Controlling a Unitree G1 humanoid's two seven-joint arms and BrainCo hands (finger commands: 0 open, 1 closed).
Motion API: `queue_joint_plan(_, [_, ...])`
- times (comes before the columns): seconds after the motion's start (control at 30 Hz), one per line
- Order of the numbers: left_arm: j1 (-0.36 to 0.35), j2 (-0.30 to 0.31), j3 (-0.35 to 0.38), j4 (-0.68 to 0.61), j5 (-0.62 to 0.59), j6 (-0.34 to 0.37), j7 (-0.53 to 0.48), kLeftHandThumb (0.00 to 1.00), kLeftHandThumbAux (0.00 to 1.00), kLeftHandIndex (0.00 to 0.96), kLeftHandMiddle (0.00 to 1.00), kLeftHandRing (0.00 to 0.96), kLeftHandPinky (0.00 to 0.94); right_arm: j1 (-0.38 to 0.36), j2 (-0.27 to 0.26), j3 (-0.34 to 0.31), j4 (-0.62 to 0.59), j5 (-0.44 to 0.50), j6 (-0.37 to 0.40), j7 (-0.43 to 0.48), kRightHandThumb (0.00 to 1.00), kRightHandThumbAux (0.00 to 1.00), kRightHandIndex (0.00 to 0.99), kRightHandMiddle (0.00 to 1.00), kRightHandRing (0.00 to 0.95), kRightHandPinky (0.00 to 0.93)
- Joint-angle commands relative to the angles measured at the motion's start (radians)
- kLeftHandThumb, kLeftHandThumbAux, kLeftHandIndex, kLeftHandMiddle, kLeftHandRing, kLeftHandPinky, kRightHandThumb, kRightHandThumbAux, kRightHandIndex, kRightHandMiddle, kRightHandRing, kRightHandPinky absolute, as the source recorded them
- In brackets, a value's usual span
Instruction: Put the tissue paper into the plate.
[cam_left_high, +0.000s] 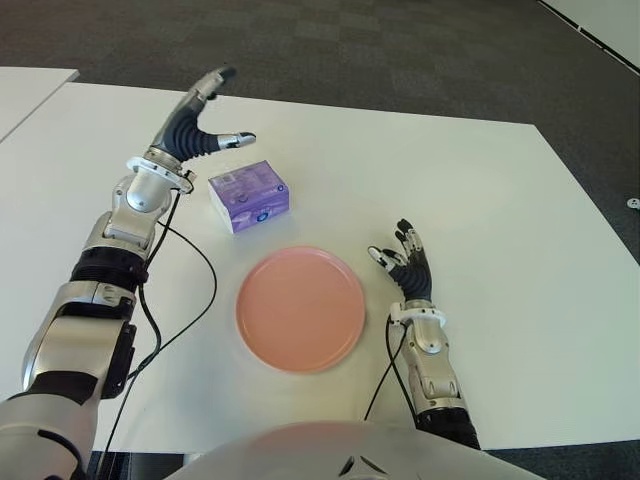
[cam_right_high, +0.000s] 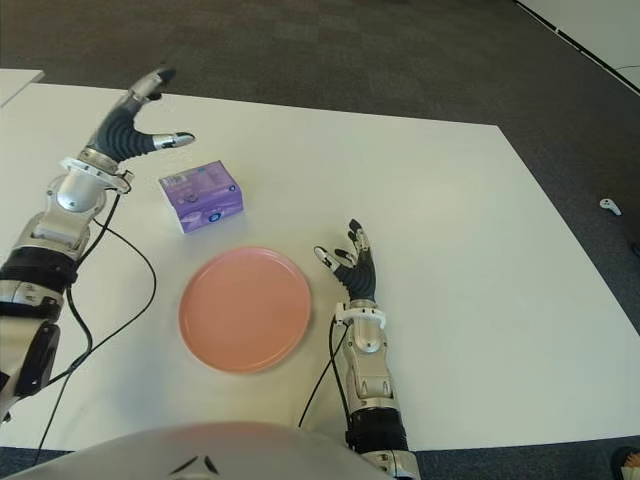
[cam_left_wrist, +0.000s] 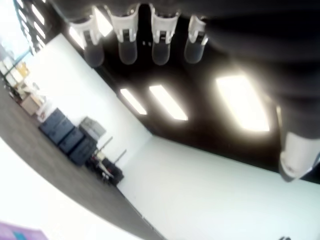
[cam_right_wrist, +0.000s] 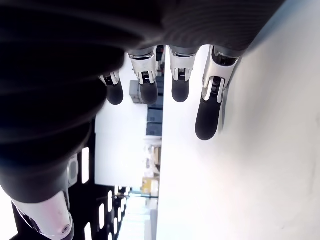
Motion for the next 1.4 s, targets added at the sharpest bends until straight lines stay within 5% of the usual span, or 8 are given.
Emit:
queue_joint_plan(0.03, [0.007,-0.016,-0.082,0.026,0.083,-0.028,-0.015,0.145,0.477,0.0,0.0,0.0,0.0,0.059,0.017,0.004,0.109,0.005,0.09,0.001,0.096,0.738,0.0,0.0,0.0,0.0])
queue_joint_plan(0.4, [-0.049,0.038,-0.238,0.133,0.323,-0.052,0.062,0.125,0.44,0.0,0.0,0.0,0.0,0.055,0.027,0.007,0.118,-0.001,0.081,-0.007,0.096,0.741,0.0,0.0,0.0,0.0])
queue_joint_plan(0.87, [-0.089,0.077,-0.349,0.186,0.464,-0.037,0.136,0.056,0.474,0.0,0.0,0.0,0.0,0.059,0.029,0.01,0.119,-0.003,0.077,-0.008,0.091,0.745,0.0,0.0,0.0,0.0])
queue_joint_plan(1.4, [-0.126,0.109,-0.51,0.185,0.759,0.187,0.436,0.0,0.443,0.0,0.0,0.0,0.0,0.057,0.014,0.017,0.129,-0.012,0.082,0.002,0.072,0.729,0.0,0.0,0.0,0.0])
